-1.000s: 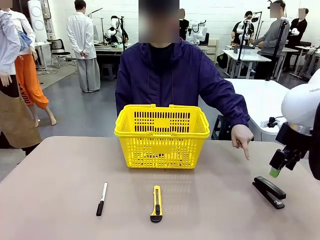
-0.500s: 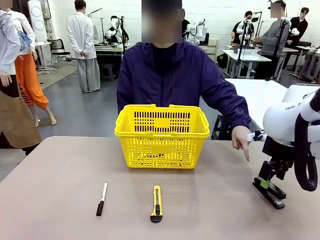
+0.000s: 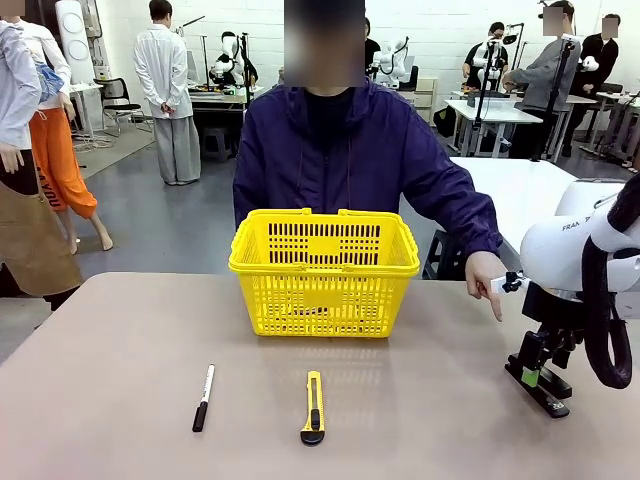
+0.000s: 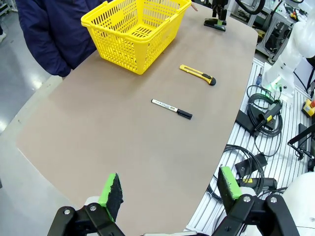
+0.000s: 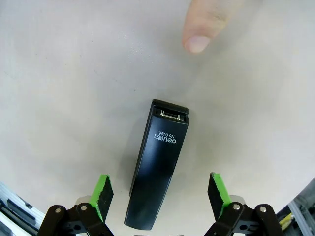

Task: Place the items the person wants into the basket.
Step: Pick up the item the person points to and place it in the Market Basket.

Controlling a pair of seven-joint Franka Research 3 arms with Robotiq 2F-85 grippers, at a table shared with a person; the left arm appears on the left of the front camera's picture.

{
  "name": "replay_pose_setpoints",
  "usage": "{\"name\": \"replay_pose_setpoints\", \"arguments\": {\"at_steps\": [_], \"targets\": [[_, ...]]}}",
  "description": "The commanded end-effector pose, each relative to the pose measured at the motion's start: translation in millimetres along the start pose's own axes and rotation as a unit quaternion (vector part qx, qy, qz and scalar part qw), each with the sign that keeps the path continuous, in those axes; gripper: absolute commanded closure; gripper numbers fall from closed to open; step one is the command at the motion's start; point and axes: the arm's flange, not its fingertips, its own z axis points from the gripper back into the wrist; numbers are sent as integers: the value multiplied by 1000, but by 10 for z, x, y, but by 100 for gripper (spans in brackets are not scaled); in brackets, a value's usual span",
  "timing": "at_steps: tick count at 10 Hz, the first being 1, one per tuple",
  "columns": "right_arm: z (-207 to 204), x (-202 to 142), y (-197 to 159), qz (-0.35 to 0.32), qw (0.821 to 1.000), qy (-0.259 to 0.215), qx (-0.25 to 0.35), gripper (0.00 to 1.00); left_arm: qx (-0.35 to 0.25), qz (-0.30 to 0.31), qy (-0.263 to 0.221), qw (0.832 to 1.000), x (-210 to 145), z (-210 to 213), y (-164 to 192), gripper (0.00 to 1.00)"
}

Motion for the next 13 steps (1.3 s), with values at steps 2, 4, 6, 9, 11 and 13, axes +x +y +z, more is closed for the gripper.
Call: {"name": "replay_pose_setpoints", "arguments": {"at_steps": [2, 4, 6, 9, 11, 13], "targets": [[10, 48, -28, 12, 1000, 19, -13, 27, -5, -9, -10, 1000, 3, 18, 12, 0], [1, 24, -24, 16, 1000, 24, -10, 84, -5, -9, -10, 1000, 3, 18, 12, 0], [2, 31, -20, 19, 999, 33, -7, 100, -5, -9, -10, 1000, 3, 18, 12, 0], [20, 14, -22, 15, 999, 30, -3, 100, -5, -9, -10, 1000, 3, 18, 12, 0], [154, -25, -53, 3, 1000, 10, 0, 100, -5, -9, -10, 1000, 3, 18, 12, 0], [534, -158, -29, -15, 1000, -14, 6, 86, -5, -9, -10, 1000, 3, 18, 12, 0]]}}
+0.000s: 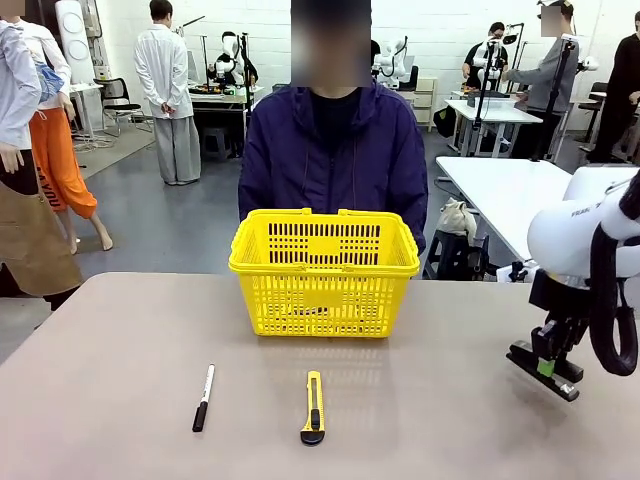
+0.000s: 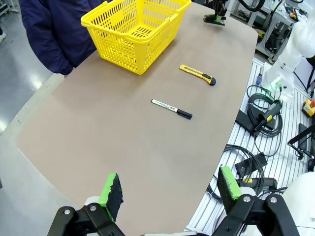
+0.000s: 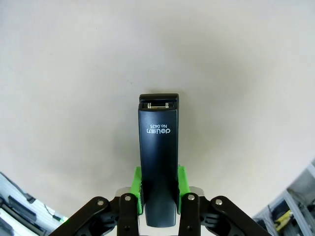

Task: Place the items the person wants into the basket.
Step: Pick up the item the person points to and place it in the Market Basket.

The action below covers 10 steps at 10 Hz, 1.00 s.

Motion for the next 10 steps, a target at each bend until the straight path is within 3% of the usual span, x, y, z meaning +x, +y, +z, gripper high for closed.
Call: {"name": "replay_pose_setpoints", "arguments": {"at_steps": [1, 4, 6, 8, 9, 10], "targets": [[724, -256, 116, -21, 999, -31, 1, 86, -5, -9, -10, 1000, 3, 20, 11, 0], [1915, -427, 266, -63, 997, -46, -1, 86, -5, -9, -10, 1000, 3, 20, 11, 0], [2388, -331, 330, -87, 994, -64, 0, 86, -5, -9, -10, 1000, 3, 20, 11, 0], [2399, -307, 255, -80, 994, -68, 22, 86, -5, -9, -10, 1000, 3, 20, 11, 0], [2512, -514, 360, -73, 995, -67, -12, 86, -5, -9, -10, 1000, 3, 20, 11, 0], [2512, -514, 360, -73, 995, -67, -12, 86, -5, -9, -10, 1000, 3, 20, 11, 0]]}}
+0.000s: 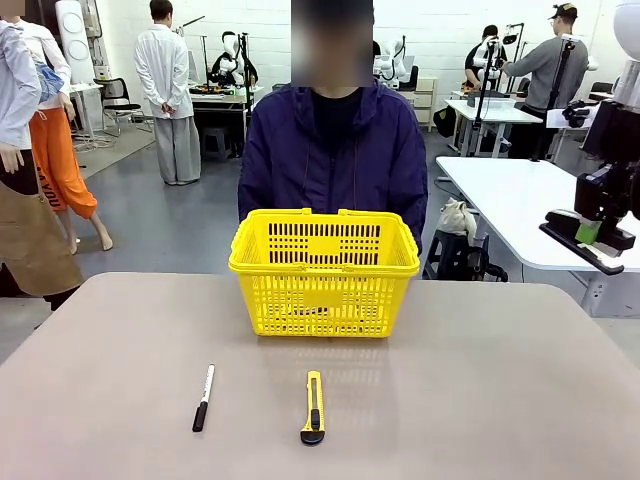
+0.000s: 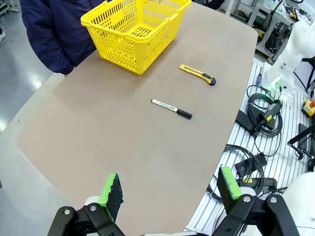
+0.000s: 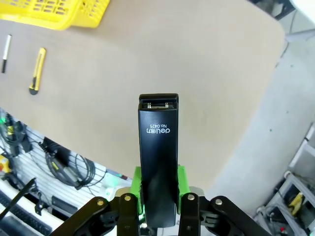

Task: Place the items the person wants into the basket.
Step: Pick up the item the person points to and place it in the Market Basket.

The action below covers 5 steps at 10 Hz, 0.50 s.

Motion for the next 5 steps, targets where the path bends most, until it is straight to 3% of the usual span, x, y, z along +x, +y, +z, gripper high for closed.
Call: {"name": "replay_pose_setpoints", "arguments": {"at_steps": [1, 5], "targets": [[31, -114, 27, 2, 1000, -2, -10, 86, -5, -9, -10, 1000, 3, 26, 5, 0], [31, -114, 27, 2, 1000, -2, -10, 86, -5, -9, -10, 1000, 3, 26, 5, 0]]}}
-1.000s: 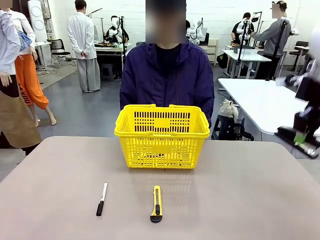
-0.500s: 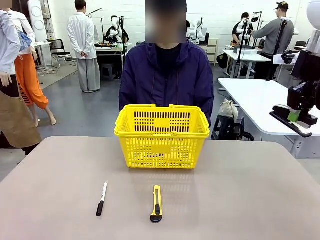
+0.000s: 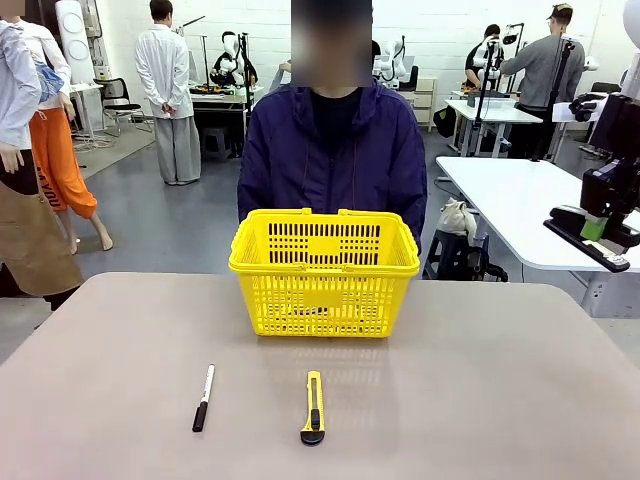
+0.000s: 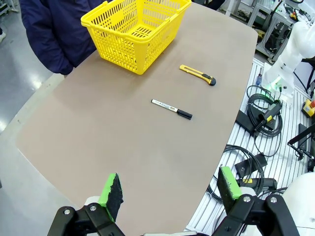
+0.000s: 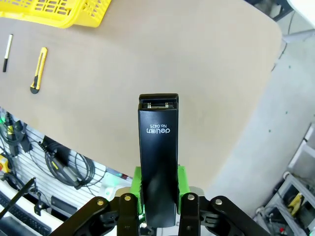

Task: Place the items the person wants into the basket.
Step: Pick up the item the person points to and place it in the Market Basket.

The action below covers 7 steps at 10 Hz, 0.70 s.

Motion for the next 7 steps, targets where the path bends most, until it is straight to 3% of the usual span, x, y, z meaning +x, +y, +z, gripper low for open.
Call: {"name": "replay_pose_setpoints", "arguments": {"at_steps": [1, 3, 5, 7], "targets": [[5, 1, 0, 0, 1000, 0, 0, 68, -5, -10, -9, 1000, 2, 25, 5, 0], [113, 464, 307, 75, 995, 23, -54, 68, -5, -10, -9, 1000, 2, 25, 5, 0], [300, 1378, 823, 186, 977, 49, -92, 68, -5, -10, -9, 1000, 2, 25, 5, 0], [307, 2028, 1193, 251, 960, 48, -111, 68, -5, -10, -9, 1000, 2, 25, 5, 0]]}}
